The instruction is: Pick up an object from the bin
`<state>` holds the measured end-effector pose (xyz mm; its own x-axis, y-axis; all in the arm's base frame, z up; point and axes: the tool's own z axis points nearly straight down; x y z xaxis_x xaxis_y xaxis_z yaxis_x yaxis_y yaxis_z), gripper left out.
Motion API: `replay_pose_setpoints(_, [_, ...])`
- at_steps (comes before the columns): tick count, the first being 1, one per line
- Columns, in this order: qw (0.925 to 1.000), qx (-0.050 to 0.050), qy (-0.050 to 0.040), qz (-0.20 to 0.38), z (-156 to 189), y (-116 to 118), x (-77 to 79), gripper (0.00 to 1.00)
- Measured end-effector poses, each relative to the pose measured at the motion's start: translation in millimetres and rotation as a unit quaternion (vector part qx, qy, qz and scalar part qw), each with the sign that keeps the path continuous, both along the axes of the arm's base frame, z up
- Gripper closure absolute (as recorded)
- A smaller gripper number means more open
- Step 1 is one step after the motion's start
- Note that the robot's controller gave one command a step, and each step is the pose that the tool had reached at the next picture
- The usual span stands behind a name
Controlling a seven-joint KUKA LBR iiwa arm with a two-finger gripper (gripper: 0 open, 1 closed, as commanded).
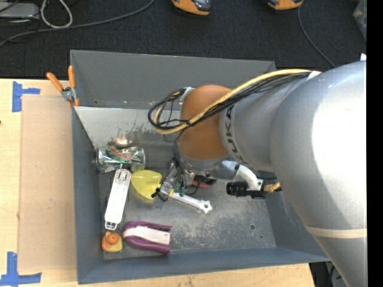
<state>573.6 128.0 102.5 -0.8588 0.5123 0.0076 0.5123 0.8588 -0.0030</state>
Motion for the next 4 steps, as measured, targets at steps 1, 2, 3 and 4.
replay_pose_setpoints(1, [0.9988,0.000,-0.0038,0.049,-34.4,7.5,9.7,0.00])
replay_pose_setpoints(2, [0.9993,0.001,-0.0034,-0.037,-32.8,6.9,12.6,1.00])
replay_pose_setpoints(3, [0.9982,0.001,-0.0026,-0.060,-32.7,6.0,11.6,1.00])
replay_pose_setpoints(4, [0.9984,0.001,-0.0028,-0.057,-32.4,6.2,11.6,1.00])
